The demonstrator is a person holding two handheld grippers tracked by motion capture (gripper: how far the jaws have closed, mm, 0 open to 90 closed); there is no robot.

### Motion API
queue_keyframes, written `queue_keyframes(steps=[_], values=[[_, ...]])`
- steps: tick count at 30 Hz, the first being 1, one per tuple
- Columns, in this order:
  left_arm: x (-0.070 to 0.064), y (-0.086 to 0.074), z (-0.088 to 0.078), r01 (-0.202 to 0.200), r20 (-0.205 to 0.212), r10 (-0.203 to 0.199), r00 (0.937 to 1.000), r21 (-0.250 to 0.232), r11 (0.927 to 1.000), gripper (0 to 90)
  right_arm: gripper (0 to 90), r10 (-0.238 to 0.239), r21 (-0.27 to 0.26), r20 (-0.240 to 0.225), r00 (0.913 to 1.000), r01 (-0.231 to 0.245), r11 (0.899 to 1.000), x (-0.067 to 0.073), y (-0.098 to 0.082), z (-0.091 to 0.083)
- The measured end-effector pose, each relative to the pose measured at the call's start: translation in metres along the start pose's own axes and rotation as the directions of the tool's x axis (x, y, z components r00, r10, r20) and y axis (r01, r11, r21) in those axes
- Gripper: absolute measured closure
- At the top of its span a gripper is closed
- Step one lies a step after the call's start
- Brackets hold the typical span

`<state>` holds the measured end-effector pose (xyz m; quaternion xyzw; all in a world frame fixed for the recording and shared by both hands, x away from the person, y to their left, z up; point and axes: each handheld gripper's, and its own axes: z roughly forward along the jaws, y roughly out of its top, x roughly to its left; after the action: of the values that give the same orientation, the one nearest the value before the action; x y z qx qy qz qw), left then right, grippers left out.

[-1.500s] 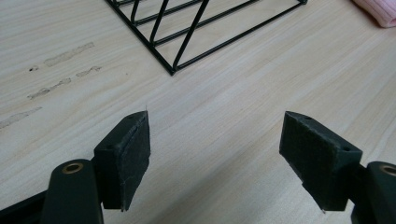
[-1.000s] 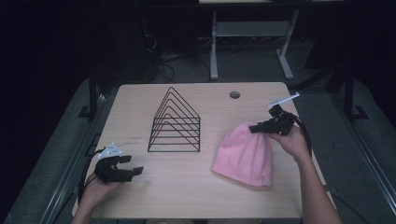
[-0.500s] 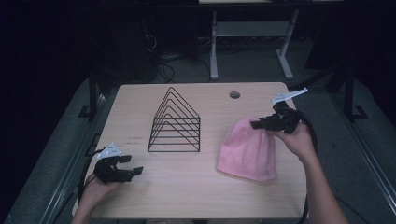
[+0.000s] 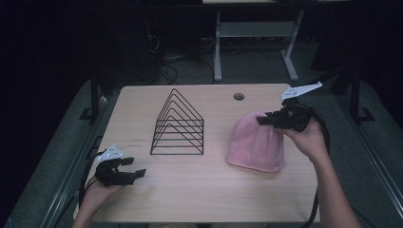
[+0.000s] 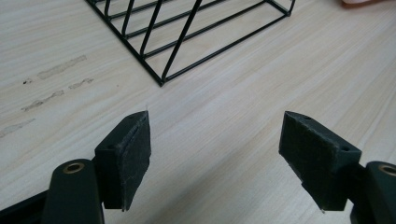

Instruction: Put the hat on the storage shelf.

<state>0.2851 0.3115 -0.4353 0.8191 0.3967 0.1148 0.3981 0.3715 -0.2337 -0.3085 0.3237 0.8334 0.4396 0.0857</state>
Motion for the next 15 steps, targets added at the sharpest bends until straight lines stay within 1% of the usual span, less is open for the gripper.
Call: queue_keyframes(steps=[4, 7, 9, 10, 12, 13, 14, 15], values=[[-0.002, 0.003, 0.000, 0.004, 0.008, -0.004, 1.0000, -0.013, 0.9999, 24.9, 77.0, -0.011, -0.013, 0.003, 0.9999, 0.011, 1.000, 0.002, 0.005, -0.005], [-0.004, 0.006, 0.000, -0.009, 0.020, 0.009, 0.9998, -0.012, 0.9999, 25.1, 77.0, -0.023, -0.031, 0.001, 0.9997, 0.023, 0.999, 0.005, 0.010, -0.010], [-0.005, 0.007, 0.000, -0.007, 0.023, 0.008, 0.9997, -0.013, 0.9999, 25.2, 77.0, -0.025, -0.035, -0.001, 0.9997, 0.025, 0.999, 0.005, 0.011, -0.011], [-0.004, 0.008, 0.000, -0.018, 0.027, 0.019, 0.9995, -0.009, 0.9998, 25.3, 77.0, -0.027, -0.039, -0.002, 0.9996, 0.027, 0.999, 0.006, 0.012, -0.012], [-0.006, 0.010, -0.001, -0.020, 0.035, 0.021, 0.9992, -0.011, 0.9997, 25.5, 77.0, -0.033, -0.041, -0.002, 0.9994, 0.033, 0.999, 0.006, 0.014, -0.015], [-0.007, 0.012, -0.001, -0.020, 0.047, 0.020, 0.9987, -0.016, 0.9997, 26.5, 77.0, -0.040, -0.051, -0.002, 0.9992, 0.039, 0.998, 0.007, 0.017, -0.018], [-0.007, 0.012, -0.001, -0.020, 0.047, 0.020, 0.9987, -0.016, 0.9997, 26.6, 77.0, -0.040, -0.051, -0.002, 0.9992, 0.039, 0.998, 0.007, 0.017, -0.018], [-0.006, 0.014, -0.002, -0.026, 0.053, 0.027, 0.9982, -0.015, 0.9996, 26.6, 76.9, -0.041, -0.053, -0.003, 0.9991, 0.041, 0.998, 0.008, 0.018, -0.019]])
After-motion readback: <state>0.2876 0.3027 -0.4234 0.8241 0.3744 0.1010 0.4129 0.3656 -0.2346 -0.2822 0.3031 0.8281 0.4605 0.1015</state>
